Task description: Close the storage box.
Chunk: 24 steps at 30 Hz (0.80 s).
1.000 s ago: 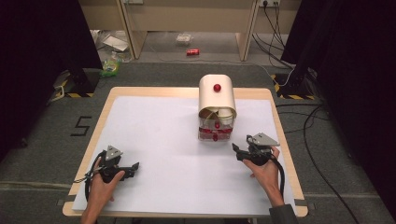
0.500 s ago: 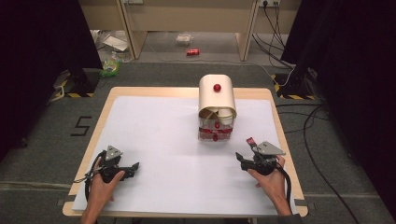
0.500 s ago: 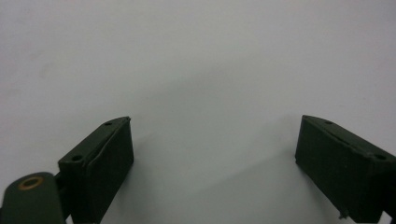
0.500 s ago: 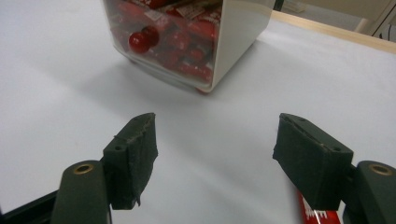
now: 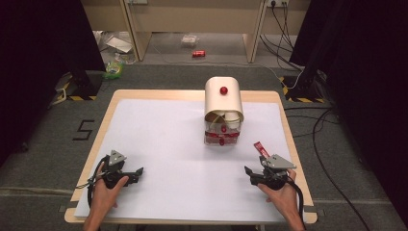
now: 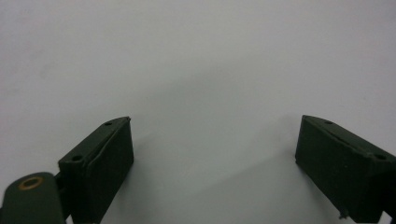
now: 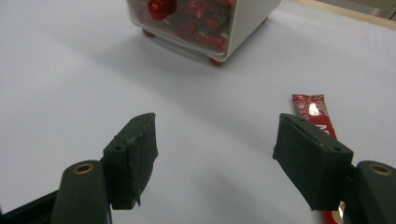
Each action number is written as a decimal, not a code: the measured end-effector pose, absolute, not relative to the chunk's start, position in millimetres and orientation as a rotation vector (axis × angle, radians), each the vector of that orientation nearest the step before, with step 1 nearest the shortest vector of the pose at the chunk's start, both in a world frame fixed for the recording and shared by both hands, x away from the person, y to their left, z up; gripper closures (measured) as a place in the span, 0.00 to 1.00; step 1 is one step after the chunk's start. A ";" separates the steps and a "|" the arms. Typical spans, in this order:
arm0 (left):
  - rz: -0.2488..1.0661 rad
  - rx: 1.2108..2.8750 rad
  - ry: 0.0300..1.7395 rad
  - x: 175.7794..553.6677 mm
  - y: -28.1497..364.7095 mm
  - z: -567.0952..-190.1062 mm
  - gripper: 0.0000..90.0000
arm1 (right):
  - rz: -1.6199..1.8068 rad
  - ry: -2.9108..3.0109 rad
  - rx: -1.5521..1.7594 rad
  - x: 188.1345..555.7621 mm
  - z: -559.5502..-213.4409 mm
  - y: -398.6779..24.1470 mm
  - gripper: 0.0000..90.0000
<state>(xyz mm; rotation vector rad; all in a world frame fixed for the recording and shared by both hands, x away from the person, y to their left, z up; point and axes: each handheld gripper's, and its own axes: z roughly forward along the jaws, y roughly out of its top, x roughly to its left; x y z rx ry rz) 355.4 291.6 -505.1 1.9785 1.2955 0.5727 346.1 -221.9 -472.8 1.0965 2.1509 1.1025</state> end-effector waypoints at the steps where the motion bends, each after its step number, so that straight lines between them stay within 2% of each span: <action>1: 0.573 1.979 1.295 355.4 291.6 -505.1 0.12 | 1.102 2.151 1.097 346.1 -472.8 -221.9 0.33; 24: 0.574 1.979 1.295 355.4 291.6 -505.1 0.12 | 0.982 2.338 1.097 336.8 -493.4 -221.4 0.30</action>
